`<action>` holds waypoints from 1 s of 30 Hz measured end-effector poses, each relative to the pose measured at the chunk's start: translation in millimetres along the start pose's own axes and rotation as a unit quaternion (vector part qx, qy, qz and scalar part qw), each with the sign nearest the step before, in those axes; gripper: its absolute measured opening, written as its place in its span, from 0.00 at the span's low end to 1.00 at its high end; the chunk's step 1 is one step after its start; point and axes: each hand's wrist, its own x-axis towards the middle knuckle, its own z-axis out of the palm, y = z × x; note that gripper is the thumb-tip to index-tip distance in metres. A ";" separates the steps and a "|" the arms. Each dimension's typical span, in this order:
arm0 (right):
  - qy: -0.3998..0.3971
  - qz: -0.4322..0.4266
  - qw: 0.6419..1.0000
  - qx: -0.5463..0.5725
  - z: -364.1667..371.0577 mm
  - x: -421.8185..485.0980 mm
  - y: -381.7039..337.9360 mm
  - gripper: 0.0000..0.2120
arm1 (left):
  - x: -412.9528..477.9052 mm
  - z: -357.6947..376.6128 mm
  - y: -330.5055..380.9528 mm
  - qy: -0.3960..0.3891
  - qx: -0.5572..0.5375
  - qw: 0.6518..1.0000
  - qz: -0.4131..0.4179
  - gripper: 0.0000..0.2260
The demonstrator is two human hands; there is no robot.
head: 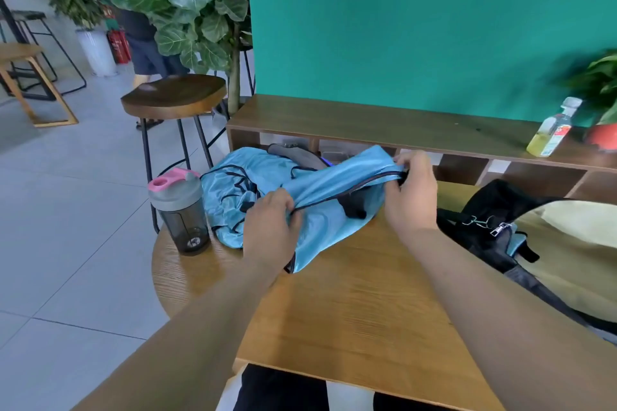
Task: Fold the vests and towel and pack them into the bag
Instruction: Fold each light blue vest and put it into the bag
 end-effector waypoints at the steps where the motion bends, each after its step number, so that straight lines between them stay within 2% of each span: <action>1: 0.002 0.028 0.999 0.024 -6.8 5.3 0.9 0.11 | 2.2 -0.1 6.3 -0.016 -0.037 0.999 -0.009 0.09; 3: 0.013 0.074 0.996 0.047 -19.9 13.1 4.8 0.10 | 4.5 1.2 20.9 -0.030 -0.101 0.994 0.003 0.07; 5: 0.052 0.120 0.989 0.066 -29.5 16.8 10.4 0.11 | 6.9 -0.7 34.5 -0.006 -0.141 0.989 0.031 0.05; 7: 0.073 0.172 0.980 0.065 -38.9 13.8 24.0 0.16 | 7.8 0.7 45.4 0.015 -0.142 0.987 0.068 0.07; 8: 0.055 0.195 0.978 0.041 -41.7 9.1 34.6 0.19 | 6.3 4.1 47.8 0.005 -0.131 0.987 0.090 0.08; 11: -0.128 0.213 0.960 -0.130 -41.7 -20.7 82.8 0.21 | -12.9 30.2 42.1 -0.107 -0.078 0.982 0.134 0.10; 13: -0.225 0.205 0.934 -0.186 -40.7 -47.2 113.6 0.21 | -35.3 52.4 32.1 -0.184 -0.024 0.972 0.142 0.10; 15: -0.272 0.208 0.916 -0.207 -43.2 -70.3 134.3 0.23 | -56.7 66.3 23.4 -0.245 0.003 0.961 0.126 0.12; 18: -0.320 0.189 0.892 -0.260 -55.4 -86.7 153.0 0.29 | -77.7 74.0 20.2 -0.304 0.018 0.944 0.124 0.24; 23: -0.290 0.201 0.888 -0.295 -74.3 -70.7 165.8 0.30 | -90.7 69.7 27.0 -0.299 0.060 0.936 0.176 0.34; 26: -0.262 0.240 0.883 -0.307 -75.3 -61.7 170.3 0.34 | -92.7 68.3 28.2 -0.306 0.008 0.944 0.120 0.34; 28: -0.250 0.254 0.871 -0.338 -72.6 -62.8 164.0 0.36 | -92.9 70.3 27.0 -0.285 -0.038 0.956 0.062 0.29; 30: -0.230 0.170 0.863 -0.416 -66.6 -72.1 150.7 0.41 | -94.0 72.5 24.5 -0.257 -0.039 0.965 0.035 0.25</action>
